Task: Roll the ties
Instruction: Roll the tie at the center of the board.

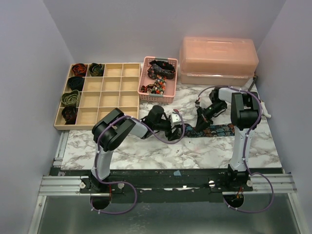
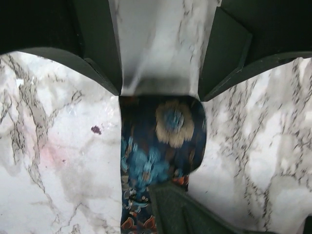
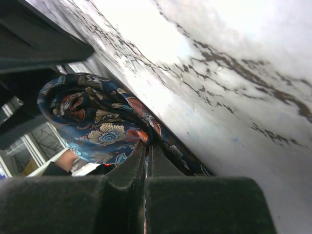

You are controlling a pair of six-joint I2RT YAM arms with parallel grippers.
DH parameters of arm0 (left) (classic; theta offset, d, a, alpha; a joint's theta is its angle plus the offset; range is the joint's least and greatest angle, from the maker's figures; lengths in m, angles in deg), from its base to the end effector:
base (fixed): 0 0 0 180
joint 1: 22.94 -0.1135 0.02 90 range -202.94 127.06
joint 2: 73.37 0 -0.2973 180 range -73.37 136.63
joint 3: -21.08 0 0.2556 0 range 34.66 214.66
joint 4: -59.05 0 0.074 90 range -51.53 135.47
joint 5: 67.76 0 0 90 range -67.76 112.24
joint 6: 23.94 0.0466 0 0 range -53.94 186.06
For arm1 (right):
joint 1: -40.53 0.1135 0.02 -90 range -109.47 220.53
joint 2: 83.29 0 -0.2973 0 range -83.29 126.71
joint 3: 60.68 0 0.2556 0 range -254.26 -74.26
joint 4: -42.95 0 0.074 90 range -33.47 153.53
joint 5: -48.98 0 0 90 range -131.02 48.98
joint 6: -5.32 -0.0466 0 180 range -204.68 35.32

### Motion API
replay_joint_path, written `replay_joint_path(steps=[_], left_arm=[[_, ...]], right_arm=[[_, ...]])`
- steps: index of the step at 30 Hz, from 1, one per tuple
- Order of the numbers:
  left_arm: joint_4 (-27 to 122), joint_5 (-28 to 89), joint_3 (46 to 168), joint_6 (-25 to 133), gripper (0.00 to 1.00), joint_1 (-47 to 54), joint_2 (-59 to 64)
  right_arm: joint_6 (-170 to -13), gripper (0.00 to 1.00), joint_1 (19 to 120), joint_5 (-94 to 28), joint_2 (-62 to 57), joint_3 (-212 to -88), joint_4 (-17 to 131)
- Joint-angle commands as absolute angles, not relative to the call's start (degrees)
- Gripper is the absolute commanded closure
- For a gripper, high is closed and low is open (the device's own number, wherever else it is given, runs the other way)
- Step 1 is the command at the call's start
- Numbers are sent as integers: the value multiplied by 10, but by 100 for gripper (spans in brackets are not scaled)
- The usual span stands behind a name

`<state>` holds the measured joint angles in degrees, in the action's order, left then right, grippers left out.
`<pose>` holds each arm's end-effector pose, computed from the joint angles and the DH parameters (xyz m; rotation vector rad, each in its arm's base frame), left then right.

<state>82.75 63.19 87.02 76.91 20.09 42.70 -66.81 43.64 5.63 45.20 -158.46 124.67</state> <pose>0.2805 -0.3037 0.1358 1.3334 1.5909 -1.0728 0.3819 0.0547 0.1177 0.2569 -2.6182 -1.1876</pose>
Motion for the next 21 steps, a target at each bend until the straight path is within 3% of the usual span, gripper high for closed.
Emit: replay_joint_path(steps=[1, 8, 15, 18, 21], left_arm=[[856, 672, 826, 753, 33, 180, 424], [906, 690, 855, 729, 36, 185, 460], [937, 693, 882, 678, 28, 208, 471], [936, 680, 904, 645, 37, 213, 484], [949, 678, 918, 626, 52, 217, 485]], right_arm=[[-678, 100, 435, -69, 480, -1586, 1187], [-671, 100, 435, -122, 475, -1543, 1130], [-675, 100, 436, -139, 459, -1512, 1090], [-679, 100, 436, -136, 453, -1500, 1078], [-680, 100, 437, -133, 456, -1501, 1077]])
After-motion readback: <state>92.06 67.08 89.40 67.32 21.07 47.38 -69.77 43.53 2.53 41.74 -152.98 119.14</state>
